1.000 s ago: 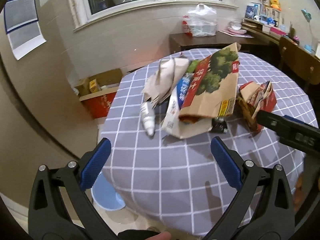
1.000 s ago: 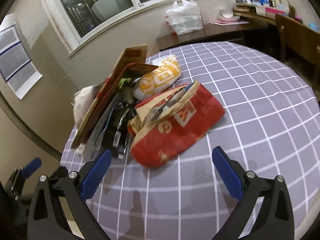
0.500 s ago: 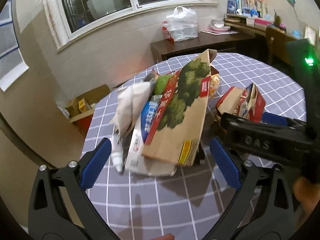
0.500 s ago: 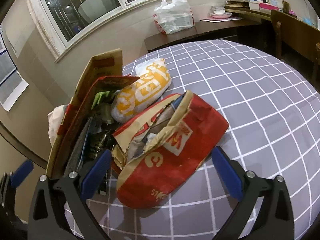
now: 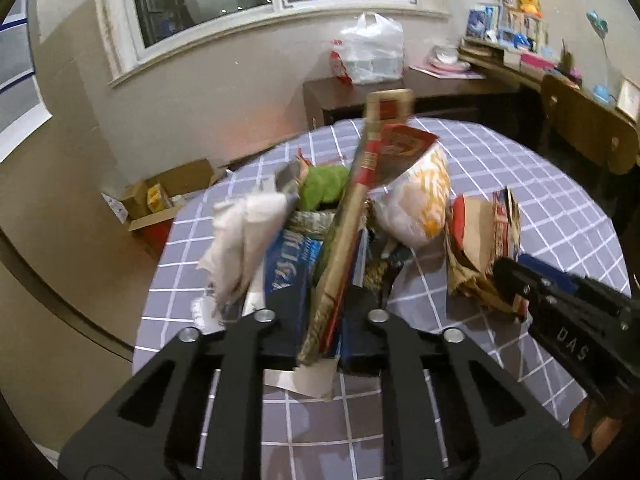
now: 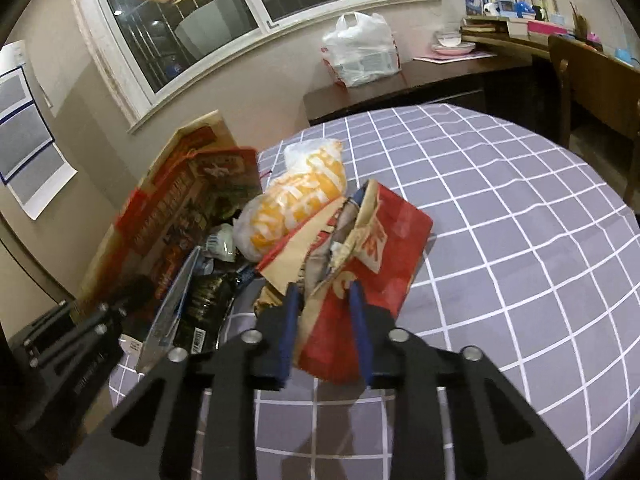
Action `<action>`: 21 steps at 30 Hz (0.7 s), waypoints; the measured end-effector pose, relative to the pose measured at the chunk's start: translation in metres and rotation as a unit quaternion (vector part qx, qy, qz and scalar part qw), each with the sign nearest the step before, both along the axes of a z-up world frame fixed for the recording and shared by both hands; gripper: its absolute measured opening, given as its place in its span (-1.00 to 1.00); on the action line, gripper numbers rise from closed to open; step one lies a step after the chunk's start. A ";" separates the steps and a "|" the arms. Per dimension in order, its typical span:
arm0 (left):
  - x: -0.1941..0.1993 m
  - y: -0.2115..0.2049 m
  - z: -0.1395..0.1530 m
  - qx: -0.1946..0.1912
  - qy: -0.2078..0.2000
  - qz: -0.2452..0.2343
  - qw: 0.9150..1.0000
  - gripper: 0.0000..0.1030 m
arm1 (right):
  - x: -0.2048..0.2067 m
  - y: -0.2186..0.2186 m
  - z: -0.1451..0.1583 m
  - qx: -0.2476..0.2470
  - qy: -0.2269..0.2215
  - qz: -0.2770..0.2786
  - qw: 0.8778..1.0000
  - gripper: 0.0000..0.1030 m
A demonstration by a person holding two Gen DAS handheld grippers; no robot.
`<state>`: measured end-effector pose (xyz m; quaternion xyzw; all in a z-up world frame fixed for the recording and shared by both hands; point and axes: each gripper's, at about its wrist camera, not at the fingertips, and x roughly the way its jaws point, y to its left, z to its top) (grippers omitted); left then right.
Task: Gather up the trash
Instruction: 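Grasp a small red snack box with the left tool while the right tool lifts the red bag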
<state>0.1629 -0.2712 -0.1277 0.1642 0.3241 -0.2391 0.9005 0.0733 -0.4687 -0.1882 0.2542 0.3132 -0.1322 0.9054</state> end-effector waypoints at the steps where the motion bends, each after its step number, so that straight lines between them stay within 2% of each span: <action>1: -0.001 0.001 0.003 -0.005 -0.003 0.004 1.000 -0.82 | -0.002 -0.001 0.001 0.006 -0.004 0.001 1.000 -0.62; 3: -0.005 0.006 0.011 -0.023 -0.010 0.007 1.000 -0.87 | -0.009 -0.002 0.007 0.008 -0.016 0.000 1.000 -0.74; 4: -0.006 0.007 0.014 -0.028 -0.013 0.007 0.999 -0.88 | -0.012 -0.003 0.010 0.006 -0.021 0.000 1.000 -0.95; 12: -0.032 0.022 0.041 -0.063 -0.043 0.005 0.997 -0.90 | -0.033 -0.005 0.025 0.009 -0.034 -0.009 0.999 -0.96; 15: -0.040 0.029 0.048 -0.066 -0.057 0.013 0.996 -0.90 | -0.035 0.000 0.023 0.009 -0.016 -0.002 1.000 -0.89; 16: -0.041 0.030 0.048 -0.065 -0.061 0.015 0.996 -0.90 | -0.037 0.001 0.021 0.013 -0.015 -0.002 1.000 -0.74; 17: -0.042 0.030 0.047 -0.061 -0.066 0.018 0.996 -0.90 | -0.038 0.004 0.019 0.014 -0.012 -0.006 1.000 -0.45; 18: -0.043 0.029 0.046 -0.056 -0.068 0.021 0.996 -0.90 | -0.036 0.006 0.017 0.005 -0.003 -0.012 1.000 0.28; 19: -0.044 0.030 0.044 -0.054 -0.069 0.023 0.996 -0.90 | -0.035 0.009 0.015 -0.004 -0.002 -0.008 1.000 0.46; 21: -0.044 0.030 0.040 -0.051 -0.068 0.025 0.996 -0.90 | -0.027 0.013 0.013 -0.018 0.005 -0.006 1.000 0.46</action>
